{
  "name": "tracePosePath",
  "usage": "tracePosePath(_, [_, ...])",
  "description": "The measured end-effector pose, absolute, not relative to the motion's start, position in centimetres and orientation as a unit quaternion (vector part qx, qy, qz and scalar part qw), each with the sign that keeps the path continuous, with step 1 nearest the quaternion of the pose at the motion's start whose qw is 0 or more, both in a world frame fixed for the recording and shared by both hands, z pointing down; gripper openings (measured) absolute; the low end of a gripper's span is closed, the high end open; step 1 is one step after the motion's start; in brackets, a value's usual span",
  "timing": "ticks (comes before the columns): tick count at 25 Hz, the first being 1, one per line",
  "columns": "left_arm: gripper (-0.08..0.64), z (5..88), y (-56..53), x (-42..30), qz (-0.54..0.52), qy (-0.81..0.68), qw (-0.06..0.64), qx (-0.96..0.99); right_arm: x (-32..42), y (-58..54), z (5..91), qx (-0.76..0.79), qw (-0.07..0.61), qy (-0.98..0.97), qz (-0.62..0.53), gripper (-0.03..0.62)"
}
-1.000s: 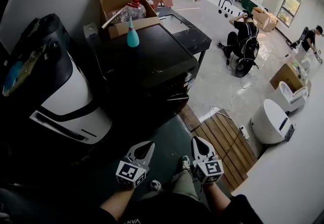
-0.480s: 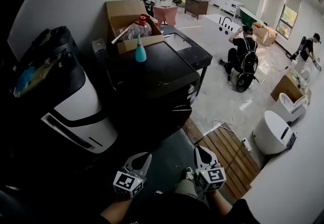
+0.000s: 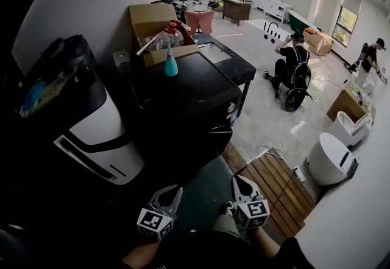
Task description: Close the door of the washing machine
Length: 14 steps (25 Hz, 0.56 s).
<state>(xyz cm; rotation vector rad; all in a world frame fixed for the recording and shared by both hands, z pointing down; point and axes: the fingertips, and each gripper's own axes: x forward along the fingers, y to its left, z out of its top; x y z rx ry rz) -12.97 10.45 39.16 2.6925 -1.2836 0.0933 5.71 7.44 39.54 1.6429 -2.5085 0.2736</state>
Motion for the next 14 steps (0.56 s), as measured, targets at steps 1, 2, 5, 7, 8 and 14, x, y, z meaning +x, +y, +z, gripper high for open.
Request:
tracePosePath(1, [0.002, 39.3, 10.5, -13.0, 0.032, -0.429, 0.080, 0.899, 5.7, 7.4, 39.8, 0.544, 0.066, -0.831, 0.093, -0.002])
tracePosePath(2, [0.002, 39.5, 10.6, -13.1, 0.033, -0.429, 0.081, 0.899, 5.8, 7.4, 39.9, 0.547, 0.064, -0.829, 0.097, -0.002])
tracePosePath(5, [0.002, 39.6, 10.7, -13.1, 0.035, -0.431, 0.085, 0.898, 5.9, 7.2, 39.8, 0.555, 0.063, -0.823, 0.102, -0.002])
tracePosePath(7, [0.002, 39.8, 10.7, -13.1, 0.035, -0.432, 0.088, 0.897, 6.0, 7.0, 40.0, 0.555, 0.070, -0.823, 0.098, -0.002])
tracePosePath(8, [0.002, 39.9, 10.6, -13.1, 0.036, -0.432, 0.090, 0.896, 6.0, 6.9, 40.0, 0.553, 0.072, -0.824, 0.098, -0.003])
tracePosePath(14, [0.002, 40.0, 10.1, -12.9, 0.036, -0.433, 0.093, 0.896, 6.1, 6.3, 40.0, 0.553, 0.073, -0.825, 0.093, -0.003])
